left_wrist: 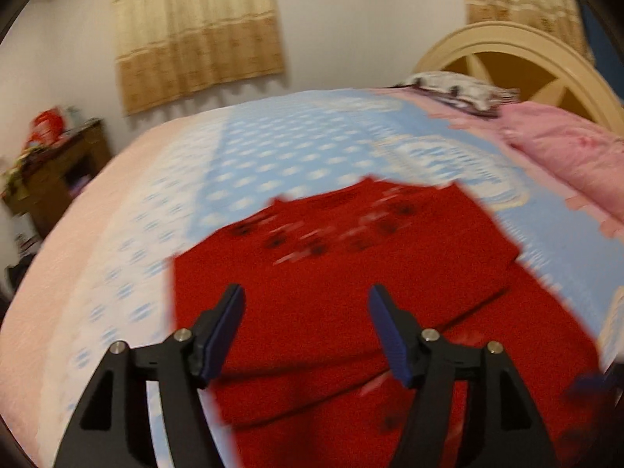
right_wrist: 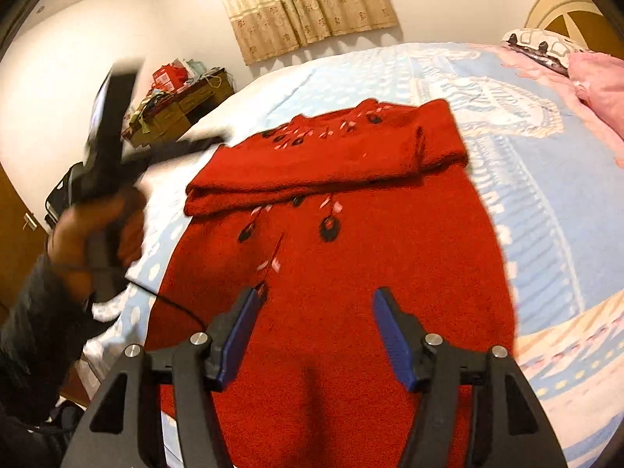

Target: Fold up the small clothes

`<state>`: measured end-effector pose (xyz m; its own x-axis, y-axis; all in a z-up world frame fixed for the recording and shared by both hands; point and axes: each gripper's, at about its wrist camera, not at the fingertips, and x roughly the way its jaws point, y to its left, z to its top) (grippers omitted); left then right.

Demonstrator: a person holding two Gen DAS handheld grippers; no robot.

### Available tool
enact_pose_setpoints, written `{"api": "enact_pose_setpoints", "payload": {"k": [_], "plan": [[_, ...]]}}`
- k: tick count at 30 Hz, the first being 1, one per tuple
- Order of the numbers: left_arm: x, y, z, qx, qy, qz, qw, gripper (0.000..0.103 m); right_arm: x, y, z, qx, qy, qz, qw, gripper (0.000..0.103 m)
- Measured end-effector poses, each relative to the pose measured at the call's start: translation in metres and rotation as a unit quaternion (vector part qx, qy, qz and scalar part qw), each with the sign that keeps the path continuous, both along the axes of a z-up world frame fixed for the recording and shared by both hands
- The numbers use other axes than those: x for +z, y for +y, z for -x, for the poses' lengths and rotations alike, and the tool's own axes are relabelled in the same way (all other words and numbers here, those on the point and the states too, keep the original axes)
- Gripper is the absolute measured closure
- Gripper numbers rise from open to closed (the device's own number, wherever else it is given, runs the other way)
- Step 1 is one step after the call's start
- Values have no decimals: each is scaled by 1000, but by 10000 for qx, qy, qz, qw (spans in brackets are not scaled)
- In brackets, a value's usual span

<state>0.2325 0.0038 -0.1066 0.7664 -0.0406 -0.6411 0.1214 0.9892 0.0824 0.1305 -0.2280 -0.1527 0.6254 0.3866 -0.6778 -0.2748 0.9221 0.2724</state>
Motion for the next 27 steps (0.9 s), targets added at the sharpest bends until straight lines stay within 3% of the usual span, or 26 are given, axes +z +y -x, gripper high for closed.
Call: {"api": "enact_pose_setpoints", "payload": {"k": [4, 8, 11, 14, 16, 19, 21, 23, 27], "plan": [[-28, 49, 14, 415, 261, -70, 9988, 32, 29, -16, -24, -189, -91, 106, 9997, 41], [-47, 73, 11, 623, 515, 260, 9964, 32, 42, -26, -62, -421, -45, 190, 9989, 41], [-51, 74, 3, 616, 532, 606, 9948, 32, 35, -24, -95, -542, 208, 162, 9982, 41], [-60, 68, -10, 591, 636, 381, 9955, 31, 22, -16, -117, -531, 418, 326, 9972, 41], [-67, 76, -17, 899, 597, 198, 9940, 31, 10, -14, -132, -608, 595, 364, 9957, 41], [-75, 103, -26, 1282, 609, 696, 9874, 16, -6, -15, -152, -764, 749, 428, 9933, 42], [-82, 112, -27, 1331, 676, 1028, 9834, 13, -15, -17, -164, -830, 880, 427, 9917, 53], [-85, 113, -26, 1291, 663, 1120, 9830, 12, -22, -16, -174, -821, 995, 373, 9909, 74], [-86, 110, -23, 1292, 587, 1056, 9842, 10, -23, -8, -179, -678, 1024, 371, 9917, 86]]}}
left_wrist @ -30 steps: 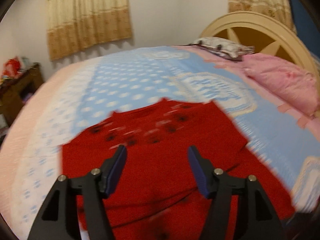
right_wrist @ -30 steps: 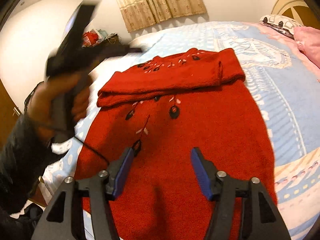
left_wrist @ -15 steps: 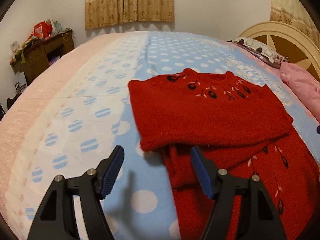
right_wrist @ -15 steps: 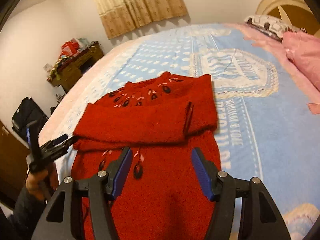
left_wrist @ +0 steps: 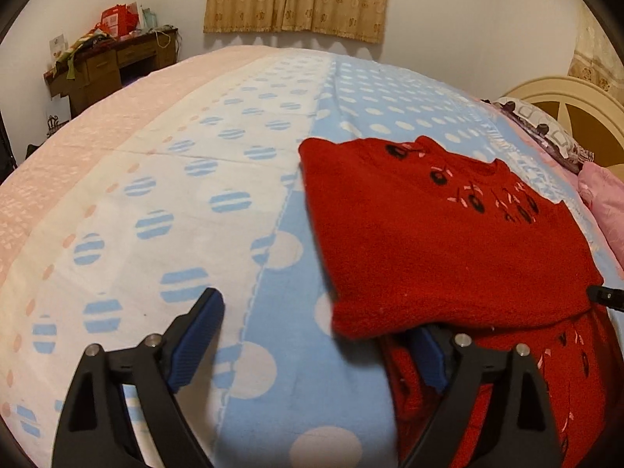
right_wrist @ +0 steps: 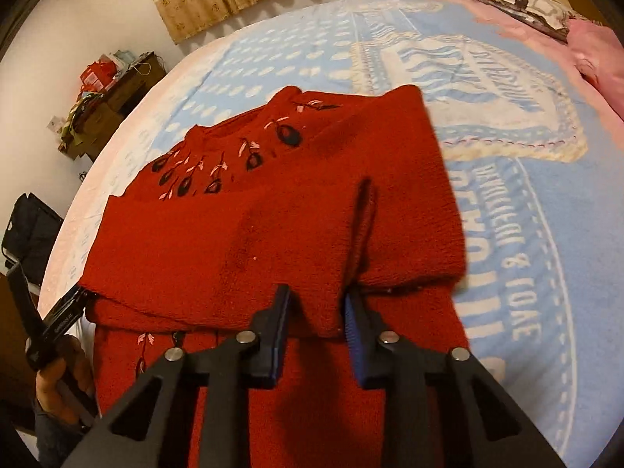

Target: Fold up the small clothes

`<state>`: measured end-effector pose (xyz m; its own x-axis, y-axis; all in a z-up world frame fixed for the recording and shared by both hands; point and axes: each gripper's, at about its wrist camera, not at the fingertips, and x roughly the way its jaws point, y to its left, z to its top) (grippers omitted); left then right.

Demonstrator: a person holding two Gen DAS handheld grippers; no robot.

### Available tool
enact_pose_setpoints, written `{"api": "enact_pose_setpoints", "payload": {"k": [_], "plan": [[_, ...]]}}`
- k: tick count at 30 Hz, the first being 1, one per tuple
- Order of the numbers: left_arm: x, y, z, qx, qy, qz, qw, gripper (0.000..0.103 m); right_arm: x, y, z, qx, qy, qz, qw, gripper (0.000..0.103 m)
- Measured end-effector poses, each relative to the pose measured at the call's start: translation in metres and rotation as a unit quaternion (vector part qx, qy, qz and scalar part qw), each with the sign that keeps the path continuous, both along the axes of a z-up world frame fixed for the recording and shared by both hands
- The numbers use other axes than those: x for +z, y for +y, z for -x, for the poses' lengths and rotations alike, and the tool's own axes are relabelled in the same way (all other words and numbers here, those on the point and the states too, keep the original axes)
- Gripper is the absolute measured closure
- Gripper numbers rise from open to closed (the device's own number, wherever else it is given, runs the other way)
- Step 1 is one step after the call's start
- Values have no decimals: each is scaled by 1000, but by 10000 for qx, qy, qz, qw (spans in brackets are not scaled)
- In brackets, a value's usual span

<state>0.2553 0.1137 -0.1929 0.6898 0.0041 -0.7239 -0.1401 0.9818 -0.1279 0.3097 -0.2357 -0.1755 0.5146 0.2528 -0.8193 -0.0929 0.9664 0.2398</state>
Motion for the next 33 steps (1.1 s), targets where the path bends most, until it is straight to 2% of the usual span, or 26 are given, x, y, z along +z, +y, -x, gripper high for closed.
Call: {"api": "enact_pose_setpoints", "payload": {"k": [6, 12, 14, 17, 19, 21, 25, 27, 28, 29, 31, 33], "plan": [[-2, 3, -3, 23, -9, 45, 10000, 7, 33, -5, 12, -62, -568, 344, 9978, 89], [-3, 2, -4, 19, 9, -19, 10000, 5, 48, -24, 12, -289, -794, 591, 9947, 89], [-4, 3, -5, 31, 16, -14, 10000, 5, 47, -32, 13, -345, -789, 592, 9945, 89], [-4, 5, -4, 36, -14, 36, 10000, 5, 39, -36, 14, -395, -879, 913, 9912, 89], [-5, 5, -4, 24, -19, 33, 10000, 4, 25, -39, 9, -370, -763, 993, 9914, 89], [-5, 5, -3, 32, -16, 45, 10000, 4, 6, -40, 4, -220, -467, 948, 9942, 89], [-5, 5, -2, 36, -25, 81, 10000, 4, 3, -41, 14, -107, -320, 818, 9961, 89], [-5, 4, -1, 35, -33, 79, 10000, 4, 3, -41, 19, -71, -348, 976, 9946, 89], [-4, 4, 0, 19, -36, 67, 10000, 4, 4, -42, 19, -83, -353, 1013, 9942, 86], [-4, 3, 1, -22, -52, 62, 10000, 4, 7, -45, 19, -167, -354, 1039, 9938, 72], [-3, 4, 3, -98, -35, 102, 9999, 4, 14, -52, 20, -367, -426, 1044, 9929, 55], [0, 7, 11, -170, -72, 258, 9995, 4, 24, -56, 22, -489, -592, 972, 9923, 55]]}}
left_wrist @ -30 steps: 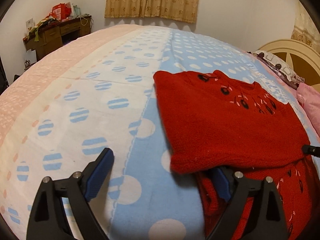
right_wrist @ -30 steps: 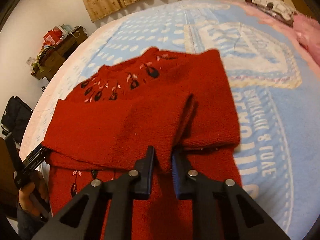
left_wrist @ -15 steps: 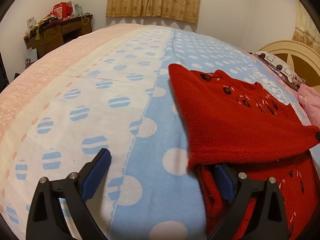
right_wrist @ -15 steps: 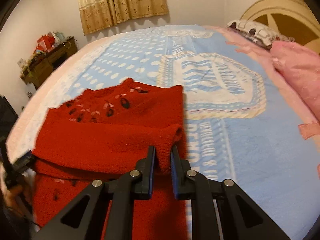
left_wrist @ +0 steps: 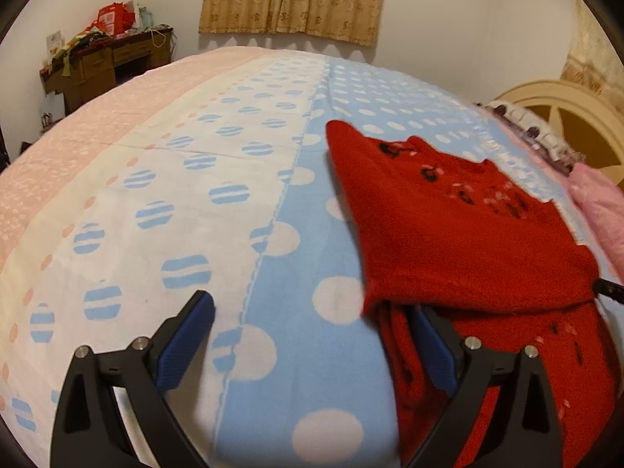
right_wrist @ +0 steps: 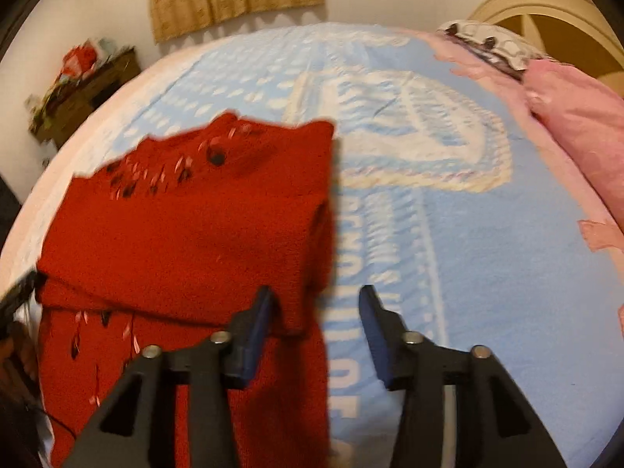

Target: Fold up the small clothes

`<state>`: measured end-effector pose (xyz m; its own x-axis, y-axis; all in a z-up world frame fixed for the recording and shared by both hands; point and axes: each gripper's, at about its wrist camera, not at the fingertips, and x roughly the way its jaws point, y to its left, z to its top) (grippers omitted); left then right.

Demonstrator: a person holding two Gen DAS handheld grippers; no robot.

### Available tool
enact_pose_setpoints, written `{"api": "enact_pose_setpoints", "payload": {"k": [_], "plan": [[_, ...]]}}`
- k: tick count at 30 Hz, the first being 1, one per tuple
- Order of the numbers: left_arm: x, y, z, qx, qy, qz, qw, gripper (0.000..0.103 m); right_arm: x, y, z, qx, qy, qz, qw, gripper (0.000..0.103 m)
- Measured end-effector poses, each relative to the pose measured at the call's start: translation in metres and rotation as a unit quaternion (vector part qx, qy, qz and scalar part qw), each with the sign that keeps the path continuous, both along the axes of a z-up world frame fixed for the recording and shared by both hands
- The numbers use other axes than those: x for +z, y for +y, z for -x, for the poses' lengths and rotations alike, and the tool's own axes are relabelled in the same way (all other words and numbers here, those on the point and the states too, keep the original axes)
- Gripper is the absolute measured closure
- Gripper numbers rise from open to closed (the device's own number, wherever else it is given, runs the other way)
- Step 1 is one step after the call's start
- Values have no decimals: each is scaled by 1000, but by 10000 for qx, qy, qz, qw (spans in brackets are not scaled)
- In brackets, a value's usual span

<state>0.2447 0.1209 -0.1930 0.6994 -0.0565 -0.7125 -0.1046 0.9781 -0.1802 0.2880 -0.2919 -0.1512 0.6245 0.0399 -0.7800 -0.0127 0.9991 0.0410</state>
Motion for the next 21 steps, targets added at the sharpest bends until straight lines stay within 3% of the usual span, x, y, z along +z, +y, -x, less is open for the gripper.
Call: {"api": "enact_pose_setpoints", "payload": {"k": [3, 7, 12, 14, 18, 21], "plan": [[6, 11, 20, 174, -66, 178, 9997, 5, 13, 3, -1, 86, -284, -126, 9995, 55], [32, 20, 40, 535, -525, 22, 9972, 5, 14, 29, -12, 613, -349, -260, 9972, 55], [59, -1, 14, 281, -680, -161, 9972, 5, -1, 55, -32, 1002, -176, -351, 9942, 55], [52, -16, -2, 175, -562, -428, 9973, 5, -12, 55, -42, 907, -17, -230, 9956, 55], [14, -29, -32, 185, 179, -901, 9956, 4, -26, 43, -50, 833, 153, -299, 9960, 55], [3, -20, -29, 201, 203, -575, 9979, 2, -19, 46, -40, 807, 18, -125, 9967, 55]]}}
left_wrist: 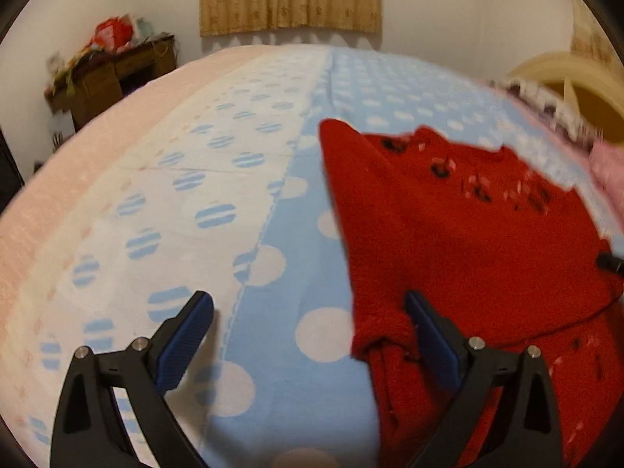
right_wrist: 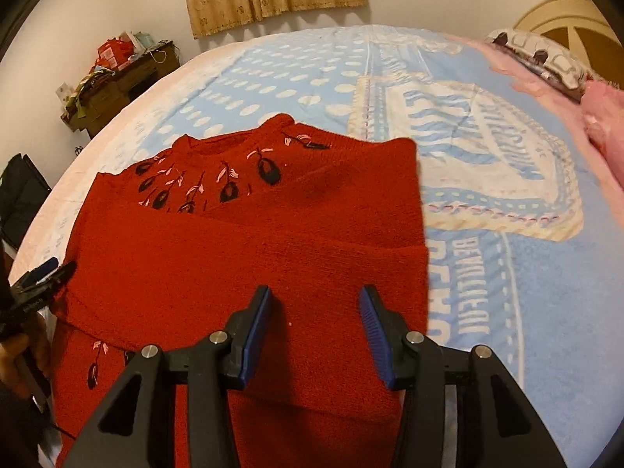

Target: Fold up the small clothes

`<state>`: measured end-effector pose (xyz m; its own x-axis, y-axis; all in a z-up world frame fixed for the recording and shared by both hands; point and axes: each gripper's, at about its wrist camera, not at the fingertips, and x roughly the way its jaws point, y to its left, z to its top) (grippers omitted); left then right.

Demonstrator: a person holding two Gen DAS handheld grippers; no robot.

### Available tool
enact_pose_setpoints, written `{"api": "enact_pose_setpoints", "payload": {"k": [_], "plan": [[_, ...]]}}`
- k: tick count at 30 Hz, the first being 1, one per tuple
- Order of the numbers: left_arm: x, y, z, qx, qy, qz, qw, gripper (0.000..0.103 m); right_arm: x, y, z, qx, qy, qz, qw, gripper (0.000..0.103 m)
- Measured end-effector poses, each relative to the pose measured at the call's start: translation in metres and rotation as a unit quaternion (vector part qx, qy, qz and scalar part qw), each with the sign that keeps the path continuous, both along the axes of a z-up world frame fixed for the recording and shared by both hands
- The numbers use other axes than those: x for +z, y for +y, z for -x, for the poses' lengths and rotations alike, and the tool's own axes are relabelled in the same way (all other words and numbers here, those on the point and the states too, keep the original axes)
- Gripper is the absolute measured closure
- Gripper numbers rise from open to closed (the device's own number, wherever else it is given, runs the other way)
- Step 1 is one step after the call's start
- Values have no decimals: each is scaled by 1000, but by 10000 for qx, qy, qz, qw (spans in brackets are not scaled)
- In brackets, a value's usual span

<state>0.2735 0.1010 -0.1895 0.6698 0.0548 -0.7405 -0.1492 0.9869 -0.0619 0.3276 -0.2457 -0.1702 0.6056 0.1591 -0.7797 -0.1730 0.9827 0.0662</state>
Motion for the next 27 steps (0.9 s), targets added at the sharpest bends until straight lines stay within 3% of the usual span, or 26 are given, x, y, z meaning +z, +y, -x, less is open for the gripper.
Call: {"api": "enact_pose_setpoints", "payload": {"k": [10, 27], "plan": [[-1, -7, 4, -61, -70, -228, 9997, 0, -10, 0, 11, 44, 96, 290, 9995, 55], [-4, -5, 5, -43, -96, -50, 9999, 0, -15, 2, 22, 0, -219, 478, 9986, 55]]}}
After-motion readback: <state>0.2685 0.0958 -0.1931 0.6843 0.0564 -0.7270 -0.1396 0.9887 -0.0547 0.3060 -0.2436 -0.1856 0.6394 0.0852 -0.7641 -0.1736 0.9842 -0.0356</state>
